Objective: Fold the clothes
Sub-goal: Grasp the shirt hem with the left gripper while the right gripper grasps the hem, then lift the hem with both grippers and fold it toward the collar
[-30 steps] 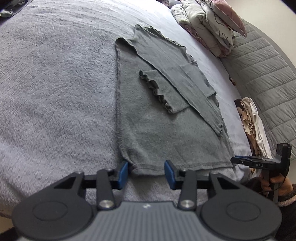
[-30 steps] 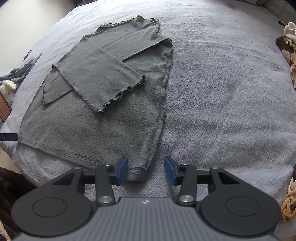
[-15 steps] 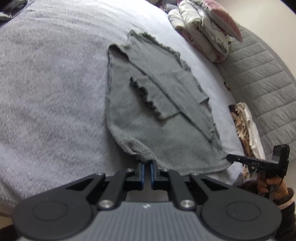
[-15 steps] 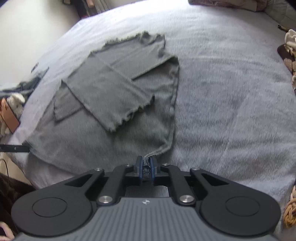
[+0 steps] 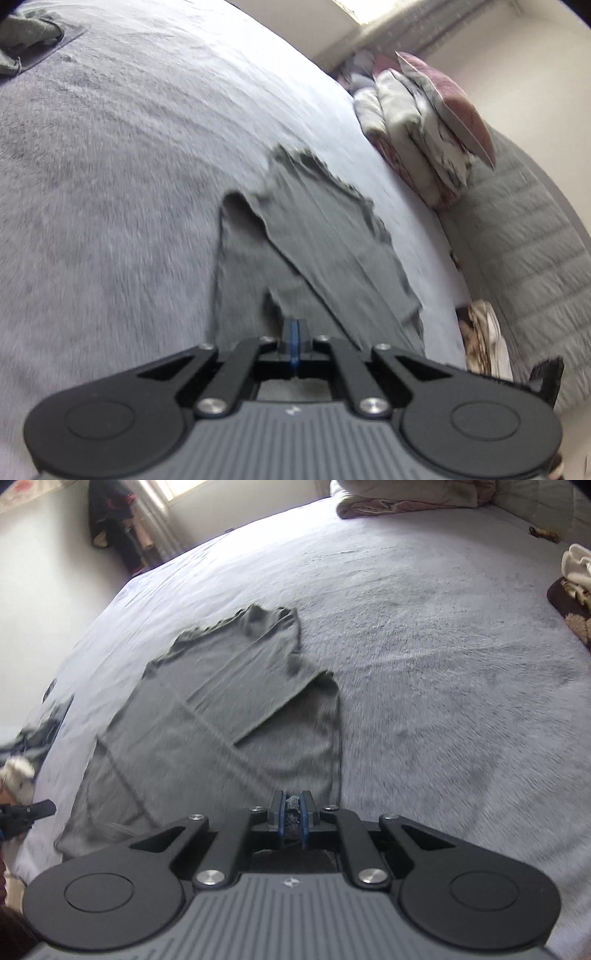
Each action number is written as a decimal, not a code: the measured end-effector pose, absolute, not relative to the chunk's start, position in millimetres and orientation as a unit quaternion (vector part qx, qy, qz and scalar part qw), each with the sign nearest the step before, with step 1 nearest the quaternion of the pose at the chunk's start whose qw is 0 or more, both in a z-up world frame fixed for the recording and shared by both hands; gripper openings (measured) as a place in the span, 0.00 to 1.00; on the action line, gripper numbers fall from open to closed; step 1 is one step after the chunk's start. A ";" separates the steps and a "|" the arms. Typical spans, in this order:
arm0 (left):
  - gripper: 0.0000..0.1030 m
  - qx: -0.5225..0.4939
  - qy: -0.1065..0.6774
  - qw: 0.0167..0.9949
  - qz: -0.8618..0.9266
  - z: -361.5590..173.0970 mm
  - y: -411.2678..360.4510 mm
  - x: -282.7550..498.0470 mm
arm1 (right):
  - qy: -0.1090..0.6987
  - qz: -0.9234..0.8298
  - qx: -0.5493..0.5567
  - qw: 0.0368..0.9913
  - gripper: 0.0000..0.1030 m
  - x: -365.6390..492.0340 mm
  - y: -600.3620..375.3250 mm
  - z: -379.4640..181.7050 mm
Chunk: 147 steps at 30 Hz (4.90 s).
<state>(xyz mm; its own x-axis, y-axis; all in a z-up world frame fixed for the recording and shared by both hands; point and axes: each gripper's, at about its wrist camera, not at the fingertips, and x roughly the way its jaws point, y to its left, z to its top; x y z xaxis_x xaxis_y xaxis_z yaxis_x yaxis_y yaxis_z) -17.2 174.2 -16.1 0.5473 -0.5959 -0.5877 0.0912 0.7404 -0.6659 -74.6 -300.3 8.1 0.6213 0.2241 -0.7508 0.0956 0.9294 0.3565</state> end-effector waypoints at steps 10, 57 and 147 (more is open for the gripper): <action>0.10 -0.284 0.424 0.834 -0.210 -25.9 175.1 6.8 | 0.413 0.007 0.171 0.895 0.09 -52.5 -313.2 -12.9; 0.06 -0.101 0.379 0.889 -0.236 -14.1 157.4 -50.1 | 0.372 0.074 0.089 0.921 0.08 -71.7 -276.7 -3.5; 0.06 -0.004 0.219 0.975 -0.030 -10.6 76.8 112.1 | 0.212 -0.115 0.022 0.970 0.09 71.1 -285.7 -24.8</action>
<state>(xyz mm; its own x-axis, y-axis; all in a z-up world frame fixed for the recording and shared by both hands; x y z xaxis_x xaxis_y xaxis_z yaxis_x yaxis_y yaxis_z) 112.1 76.8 -10.6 0.9020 -0.0595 -0.4277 0.0561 0.9982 -0.0206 71.1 -285.7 -24.8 0.8839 -0.2134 -0.4161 0.2323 0.9726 -0.0053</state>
